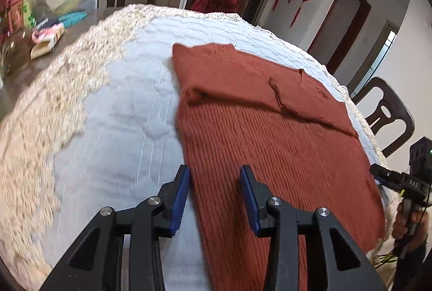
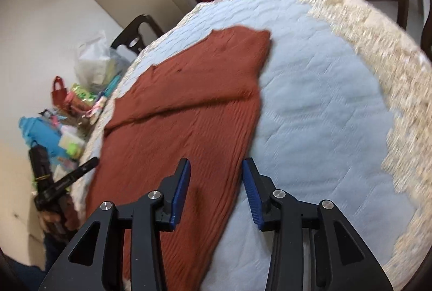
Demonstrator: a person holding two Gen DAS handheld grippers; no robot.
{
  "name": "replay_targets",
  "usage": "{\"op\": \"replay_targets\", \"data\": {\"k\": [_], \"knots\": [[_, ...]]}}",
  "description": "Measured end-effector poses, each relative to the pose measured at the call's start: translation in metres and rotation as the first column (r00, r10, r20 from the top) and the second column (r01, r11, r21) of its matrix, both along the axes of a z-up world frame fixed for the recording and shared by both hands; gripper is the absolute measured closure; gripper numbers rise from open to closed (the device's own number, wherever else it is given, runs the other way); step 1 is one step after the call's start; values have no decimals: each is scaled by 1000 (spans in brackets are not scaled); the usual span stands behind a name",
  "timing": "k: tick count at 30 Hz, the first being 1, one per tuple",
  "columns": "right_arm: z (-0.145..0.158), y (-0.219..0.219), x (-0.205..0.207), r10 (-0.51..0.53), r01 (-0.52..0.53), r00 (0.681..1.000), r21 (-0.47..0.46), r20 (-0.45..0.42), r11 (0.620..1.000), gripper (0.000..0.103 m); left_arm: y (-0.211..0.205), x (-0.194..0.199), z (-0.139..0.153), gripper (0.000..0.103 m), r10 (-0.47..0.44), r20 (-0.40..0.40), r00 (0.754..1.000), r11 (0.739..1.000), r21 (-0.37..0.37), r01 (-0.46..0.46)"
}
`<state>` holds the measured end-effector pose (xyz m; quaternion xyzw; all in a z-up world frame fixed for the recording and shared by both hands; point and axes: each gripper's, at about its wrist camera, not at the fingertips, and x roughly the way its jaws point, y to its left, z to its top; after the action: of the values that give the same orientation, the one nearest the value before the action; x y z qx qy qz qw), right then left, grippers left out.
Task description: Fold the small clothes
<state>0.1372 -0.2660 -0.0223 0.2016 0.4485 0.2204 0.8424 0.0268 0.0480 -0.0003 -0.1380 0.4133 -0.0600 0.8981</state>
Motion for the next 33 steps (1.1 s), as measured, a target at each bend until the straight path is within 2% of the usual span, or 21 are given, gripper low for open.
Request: {"op": "replay_targets", "data": {"k": [6, 14, 20, 24, 28, 30, 31, 33], "knots": [[-5, 3, -26, 45, -43, 999, 101, -21, 994, 62, -3, -29, -3, 62, 2, -1, 1000, 999, -34, -2], [-5, 19, -46, 152, -146, 988, 136, -32, 980, 62, -8, -58, -4, 62, -15, -13, 1000, 994, -109, 13], [-8, 21, -51, 155, -148, 987, 169, -30, 974, 63, -3, -65, -7, 62, -16, -22, 1000, 980, -197, 12], [-9, 20, -56, 155, -148, 987, 172, -28, 974, 71, -2, -63, -9, 63, -22, -24, 999, 974, -226, 16], [-11, 21, -55, 149, -142, 988, 160, -36, 977, 89, -11, -58, -9, 64, -52, -13, 999, 976, -212, 48], [-12, 22, -55, 148, -141, 988, 162, -34, 977, 93, -14, -57, -9, 80, -62, -9, 998, 979, -195, 59], [-13, 21, -55, 147, -138, 989, 168, -36, 976, 95, -13, -55, -10, 94, -62, -12, 998, 979, -194, 58], [-12, 19, -57, 147, -139, 989, 181, -32, 974, 96, -8, -57, -10, 96, -64, -11, 998, 974, -219, 60]]}}
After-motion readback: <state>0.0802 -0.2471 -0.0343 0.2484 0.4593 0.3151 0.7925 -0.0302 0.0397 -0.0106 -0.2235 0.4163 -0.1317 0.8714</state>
